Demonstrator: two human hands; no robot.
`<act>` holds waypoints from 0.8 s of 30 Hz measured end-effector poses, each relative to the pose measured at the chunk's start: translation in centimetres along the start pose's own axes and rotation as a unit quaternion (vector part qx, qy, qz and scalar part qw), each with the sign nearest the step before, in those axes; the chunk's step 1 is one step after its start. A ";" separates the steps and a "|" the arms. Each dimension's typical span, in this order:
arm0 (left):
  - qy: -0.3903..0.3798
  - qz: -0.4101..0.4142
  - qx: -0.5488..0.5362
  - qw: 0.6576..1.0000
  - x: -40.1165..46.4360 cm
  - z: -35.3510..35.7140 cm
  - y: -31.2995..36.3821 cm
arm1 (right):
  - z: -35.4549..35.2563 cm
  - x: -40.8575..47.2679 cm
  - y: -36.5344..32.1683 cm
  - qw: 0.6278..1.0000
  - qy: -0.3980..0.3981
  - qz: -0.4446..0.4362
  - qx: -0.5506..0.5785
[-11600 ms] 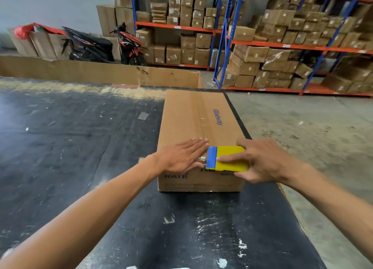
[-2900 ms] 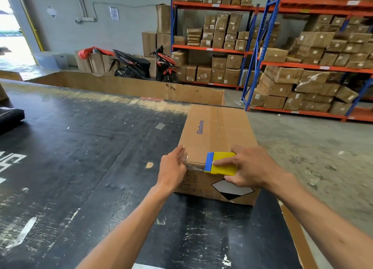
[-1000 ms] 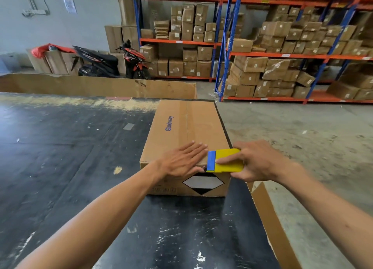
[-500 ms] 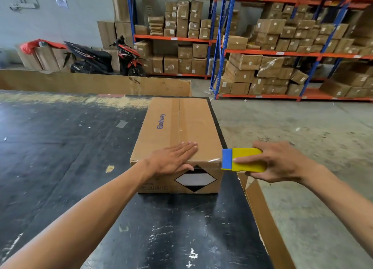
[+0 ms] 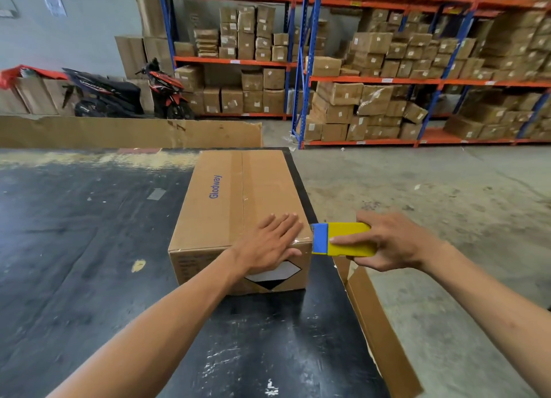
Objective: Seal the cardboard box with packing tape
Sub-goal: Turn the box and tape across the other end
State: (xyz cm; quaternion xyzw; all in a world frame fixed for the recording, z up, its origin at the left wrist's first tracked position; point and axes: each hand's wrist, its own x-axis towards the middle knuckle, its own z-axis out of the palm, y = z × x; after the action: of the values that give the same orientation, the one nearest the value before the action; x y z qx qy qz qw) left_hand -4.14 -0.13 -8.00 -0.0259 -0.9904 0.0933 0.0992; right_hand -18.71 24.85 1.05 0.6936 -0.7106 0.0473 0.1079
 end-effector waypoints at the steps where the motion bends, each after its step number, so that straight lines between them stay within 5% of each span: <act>1: 0.004 0.003 0.003 1.000 -0.1 0.0 -0.2 | -0.1 -0.3 0.2 1.000 0.009 -0.006 -0.003; 9: 0.022 0.017 0.009 1.000 0.0 0.6 -0.6 | 0.8 -0.3 1.1 0.998 -0.005 -0.030 -0.049; 14: 0.025 0.020 0.009 0.999 0.0 0.7 -0.4 | 4.5 0.4 0.0 0.984 -0.089 -0.061 -0.144; 17: 0.036 0.007 0.012 0.999 0.1 0.4 -0.3 | 6.1 0.9 -1.3 0.988 -0.053 -0.023 -0.142; 24: 0.034 -0.223 -0.048 0.973 4.2 -1.5 5.4 | 6.5 3.1 -1.9 0.976 -0.029 0.184 -0.110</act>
State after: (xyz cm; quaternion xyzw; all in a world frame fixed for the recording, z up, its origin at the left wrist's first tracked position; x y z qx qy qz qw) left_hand -7.77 5.77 -6.76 0.1876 -0.9705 0.0206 0.1498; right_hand -17.42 20.36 -4.72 0.5358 -0.8298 -0.0321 0.1525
